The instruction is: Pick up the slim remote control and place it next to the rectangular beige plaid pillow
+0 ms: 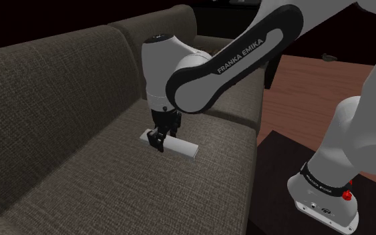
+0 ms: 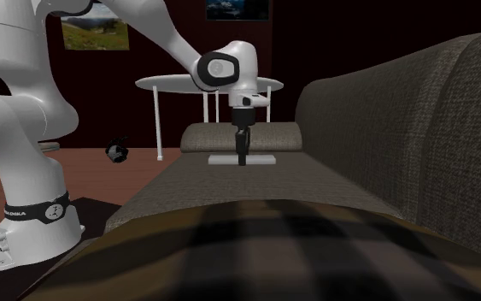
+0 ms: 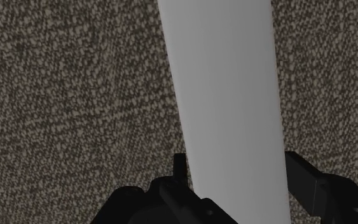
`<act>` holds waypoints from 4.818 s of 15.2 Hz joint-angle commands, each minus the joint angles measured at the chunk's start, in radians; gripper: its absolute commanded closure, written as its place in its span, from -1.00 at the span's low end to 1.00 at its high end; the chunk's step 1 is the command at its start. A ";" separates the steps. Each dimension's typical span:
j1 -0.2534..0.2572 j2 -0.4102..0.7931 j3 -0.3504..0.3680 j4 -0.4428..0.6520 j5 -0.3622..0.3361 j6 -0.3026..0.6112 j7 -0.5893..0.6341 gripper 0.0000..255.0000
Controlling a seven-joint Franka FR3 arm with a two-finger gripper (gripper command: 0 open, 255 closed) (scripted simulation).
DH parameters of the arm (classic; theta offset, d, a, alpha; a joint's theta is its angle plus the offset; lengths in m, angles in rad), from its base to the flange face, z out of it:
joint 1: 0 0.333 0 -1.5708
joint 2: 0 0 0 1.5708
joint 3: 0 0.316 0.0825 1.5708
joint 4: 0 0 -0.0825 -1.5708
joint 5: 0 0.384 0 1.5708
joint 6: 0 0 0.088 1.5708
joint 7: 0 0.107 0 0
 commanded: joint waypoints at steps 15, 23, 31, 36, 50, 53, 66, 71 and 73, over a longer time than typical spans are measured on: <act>-0.005 -0.099 -0.001 0.114 0.040 -0.208 -0.026 1.00; -0.007 -0.128 -0.004 0.192 0.049 -0.313 -0.032 1.00; -0.008 -0.143 -0.007 0.283 0.052 -0.419 -0.033 1.00; -0.031 -0.171 -0.035 0.292 0.060 -0.455 -0.085 1.00; -0.178 -0.234 -0.235 0.220 0.052 -0.457 -0.430 1.00; -0.209 -0.222 -0.276 0.234 0.045 -0.461 -0.500 1.00; -0.297 -0.137 -0.386 0.277 0.034 -0.423 -0.696 1.00; -0.297 -0.129 -0.386 0.218 0.035 -0.357 -0.698 1.00; -0.297 -0.125 -0.386 0.196 0.035 -0.331 -0.698 1.00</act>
